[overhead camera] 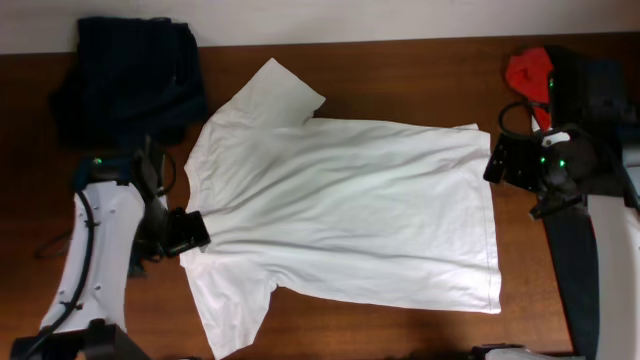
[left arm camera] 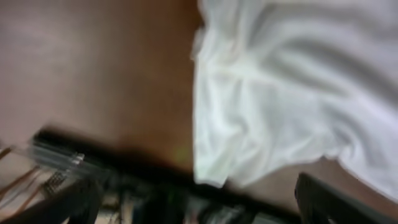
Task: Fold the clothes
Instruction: 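Move both grippers to the shirt's bottom hem corners and grasp them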
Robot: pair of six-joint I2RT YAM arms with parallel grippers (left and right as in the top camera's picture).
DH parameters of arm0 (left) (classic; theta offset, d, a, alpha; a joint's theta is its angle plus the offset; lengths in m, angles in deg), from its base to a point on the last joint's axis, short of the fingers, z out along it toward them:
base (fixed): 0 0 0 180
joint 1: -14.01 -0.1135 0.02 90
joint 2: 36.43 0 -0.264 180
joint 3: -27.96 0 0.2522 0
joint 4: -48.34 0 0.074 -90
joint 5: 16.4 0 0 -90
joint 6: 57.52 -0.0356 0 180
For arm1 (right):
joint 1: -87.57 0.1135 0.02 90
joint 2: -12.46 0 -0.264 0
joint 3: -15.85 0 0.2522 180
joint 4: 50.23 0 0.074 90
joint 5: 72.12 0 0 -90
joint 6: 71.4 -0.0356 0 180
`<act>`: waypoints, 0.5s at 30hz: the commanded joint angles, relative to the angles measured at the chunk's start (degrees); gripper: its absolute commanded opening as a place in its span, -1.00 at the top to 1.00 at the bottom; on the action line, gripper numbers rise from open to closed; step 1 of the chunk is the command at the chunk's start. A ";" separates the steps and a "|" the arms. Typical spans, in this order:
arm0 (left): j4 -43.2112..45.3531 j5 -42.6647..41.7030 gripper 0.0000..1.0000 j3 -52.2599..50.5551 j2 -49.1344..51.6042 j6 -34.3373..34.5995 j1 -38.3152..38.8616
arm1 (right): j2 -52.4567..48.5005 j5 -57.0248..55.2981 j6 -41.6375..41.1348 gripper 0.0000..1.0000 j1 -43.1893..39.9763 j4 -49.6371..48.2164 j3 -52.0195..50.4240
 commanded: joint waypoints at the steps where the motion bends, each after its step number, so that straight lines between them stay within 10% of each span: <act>1: 8.11 -4.94 -0.98 -8.41 -0.33 -0.92 -0.13 | -2.05 -1.55 -0.48 -0.97 -0.24 -0.15 -0.15; 15: 25.11 -7.76 -0.96 -29.64 -0.31 7.56 2.47 | -4.63 -1.55 -0.09 -0.98 -0.24 -0.22 -0.22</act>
